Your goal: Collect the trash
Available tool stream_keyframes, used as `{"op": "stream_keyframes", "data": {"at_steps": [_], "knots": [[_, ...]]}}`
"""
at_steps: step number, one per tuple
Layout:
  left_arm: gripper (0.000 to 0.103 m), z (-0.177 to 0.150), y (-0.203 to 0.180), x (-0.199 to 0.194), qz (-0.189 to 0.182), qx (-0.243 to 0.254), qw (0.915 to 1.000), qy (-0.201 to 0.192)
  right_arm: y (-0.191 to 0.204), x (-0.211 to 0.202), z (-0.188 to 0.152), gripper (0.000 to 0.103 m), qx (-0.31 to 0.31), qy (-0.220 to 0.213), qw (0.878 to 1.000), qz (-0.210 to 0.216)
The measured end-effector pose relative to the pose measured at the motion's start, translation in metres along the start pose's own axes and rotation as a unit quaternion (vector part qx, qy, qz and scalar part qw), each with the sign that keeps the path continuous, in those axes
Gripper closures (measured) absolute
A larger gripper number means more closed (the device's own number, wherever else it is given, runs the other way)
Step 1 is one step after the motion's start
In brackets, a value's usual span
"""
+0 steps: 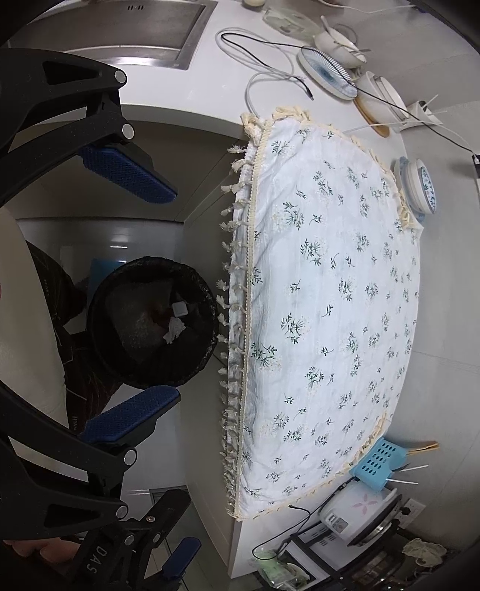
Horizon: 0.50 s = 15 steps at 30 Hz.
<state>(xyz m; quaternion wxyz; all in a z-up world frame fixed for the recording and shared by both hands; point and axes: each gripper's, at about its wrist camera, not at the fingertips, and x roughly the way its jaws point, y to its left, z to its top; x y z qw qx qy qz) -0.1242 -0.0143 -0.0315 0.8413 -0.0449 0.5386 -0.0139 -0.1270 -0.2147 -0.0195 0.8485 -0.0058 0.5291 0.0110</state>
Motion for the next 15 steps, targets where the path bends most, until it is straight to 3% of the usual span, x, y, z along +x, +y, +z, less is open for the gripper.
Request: {"op": "stream_keyframes", "data": {"at_steps": [15], "knots": [[0.006,0.0004,-0.0004,-0.0015,0.011,0.003,0.9999,0.004,-0.0034,0.0018,-0.0043,0.009,0.011,0.009,1.000,0.010]]}}
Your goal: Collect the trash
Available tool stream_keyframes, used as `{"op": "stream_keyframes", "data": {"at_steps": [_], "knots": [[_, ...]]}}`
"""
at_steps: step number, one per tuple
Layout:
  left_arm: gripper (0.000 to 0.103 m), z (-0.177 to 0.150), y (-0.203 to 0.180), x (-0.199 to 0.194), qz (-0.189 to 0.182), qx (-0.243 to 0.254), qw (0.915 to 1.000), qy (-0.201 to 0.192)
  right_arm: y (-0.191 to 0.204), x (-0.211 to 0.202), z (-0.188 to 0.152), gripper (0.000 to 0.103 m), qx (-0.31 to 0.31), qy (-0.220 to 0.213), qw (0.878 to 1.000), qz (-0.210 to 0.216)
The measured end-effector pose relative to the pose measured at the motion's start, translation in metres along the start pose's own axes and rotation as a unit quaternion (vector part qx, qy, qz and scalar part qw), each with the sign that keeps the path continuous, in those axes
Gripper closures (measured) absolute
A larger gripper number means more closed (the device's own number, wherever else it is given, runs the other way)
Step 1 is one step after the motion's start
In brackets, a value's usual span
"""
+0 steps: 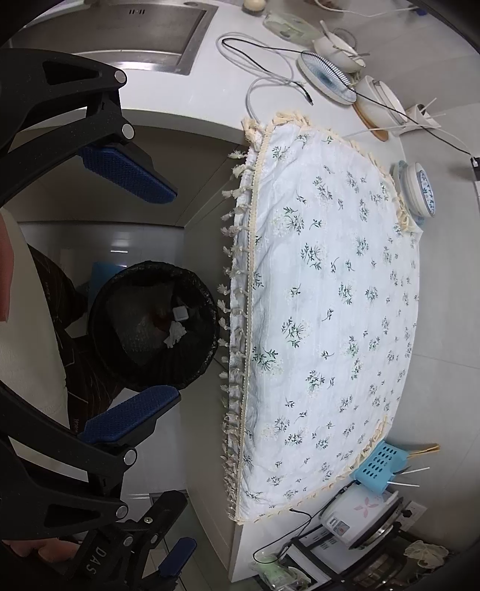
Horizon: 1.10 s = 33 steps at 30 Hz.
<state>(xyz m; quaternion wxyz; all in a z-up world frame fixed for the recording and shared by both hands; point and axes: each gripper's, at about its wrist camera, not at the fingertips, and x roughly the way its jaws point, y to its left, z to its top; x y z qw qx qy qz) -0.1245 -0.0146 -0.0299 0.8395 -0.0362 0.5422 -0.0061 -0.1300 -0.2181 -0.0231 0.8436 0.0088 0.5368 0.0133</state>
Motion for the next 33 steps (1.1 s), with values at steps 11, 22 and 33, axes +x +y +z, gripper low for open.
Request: {"op": "stream_keyframes", "data": {"at_steps": [11,22,33], "knots": [[0.006,0.0004,-0.0010,-0.0014,-0.006,0.005,1.0000,0.001,0.0021,-0.0019,0.0018,0.009,-0.008,0.000,1.000,0.000],[0.006,0.0014,0.0021,-0.0023,-0.005,0.002,1.0000,0.000,0.0030,-0.0028,0.0029,0.009,-0.010,-0.001,1.000,-0.003],[0.006,0.0000,-0.0028,-0.0019,-0.007,0.011,0.9999,0.006,0.0026,-0.0053,0.0054,0.009,-0.014,0.000,1.000,-0.006]]}}
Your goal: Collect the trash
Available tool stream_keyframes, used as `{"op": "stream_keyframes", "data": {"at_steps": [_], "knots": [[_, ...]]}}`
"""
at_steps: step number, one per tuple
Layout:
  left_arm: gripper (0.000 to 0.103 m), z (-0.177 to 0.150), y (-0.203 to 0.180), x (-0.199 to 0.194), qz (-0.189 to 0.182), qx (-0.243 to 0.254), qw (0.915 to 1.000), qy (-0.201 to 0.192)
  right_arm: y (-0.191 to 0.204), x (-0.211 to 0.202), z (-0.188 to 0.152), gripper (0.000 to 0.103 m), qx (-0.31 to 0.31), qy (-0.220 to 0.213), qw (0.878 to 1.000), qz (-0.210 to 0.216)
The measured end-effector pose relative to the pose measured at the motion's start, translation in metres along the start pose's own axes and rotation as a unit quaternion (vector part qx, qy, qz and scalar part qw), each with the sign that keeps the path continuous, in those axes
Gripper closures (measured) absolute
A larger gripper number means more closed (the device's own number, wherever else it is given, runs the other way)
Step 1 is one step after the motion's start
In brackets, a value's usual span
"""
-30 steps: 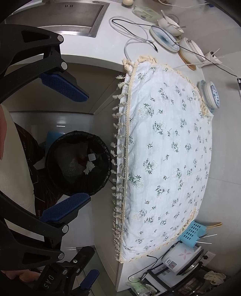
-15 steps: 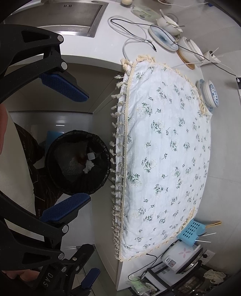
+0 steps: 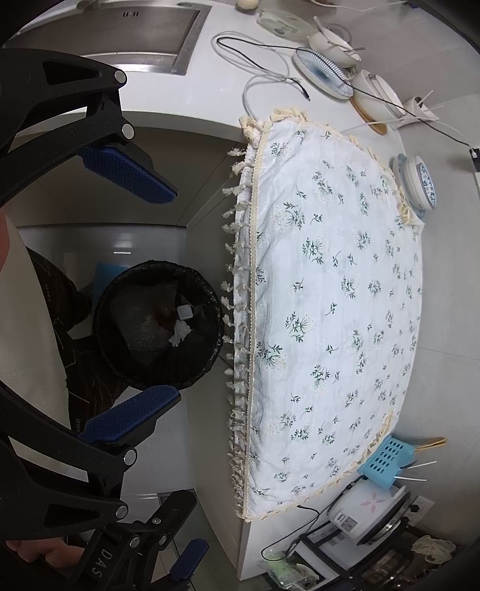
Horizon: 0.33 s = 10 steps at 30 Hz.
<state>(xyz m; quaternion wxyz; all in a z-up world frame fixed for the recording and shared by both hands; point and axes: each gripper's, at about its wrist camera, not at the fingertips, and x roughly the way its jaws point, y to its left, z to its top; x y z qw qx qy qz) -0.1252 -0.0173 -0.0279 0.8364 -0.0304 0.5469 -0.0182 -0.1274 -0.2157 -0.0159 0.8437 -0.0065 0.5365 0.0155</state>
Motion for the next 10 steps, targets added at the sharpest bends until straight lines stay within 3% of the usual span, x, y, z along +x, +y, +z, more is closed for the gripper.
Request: {"op": "stream_keyframes", "data": {"at_steps": [10], "knots": [[0.006,0.0006,0.0010,0.0028,-0.001,0.003,1.0000,0.004,-0.0007,0.0001,0.0006,0.009,0.003,0.000,1.000,0.002]]}}
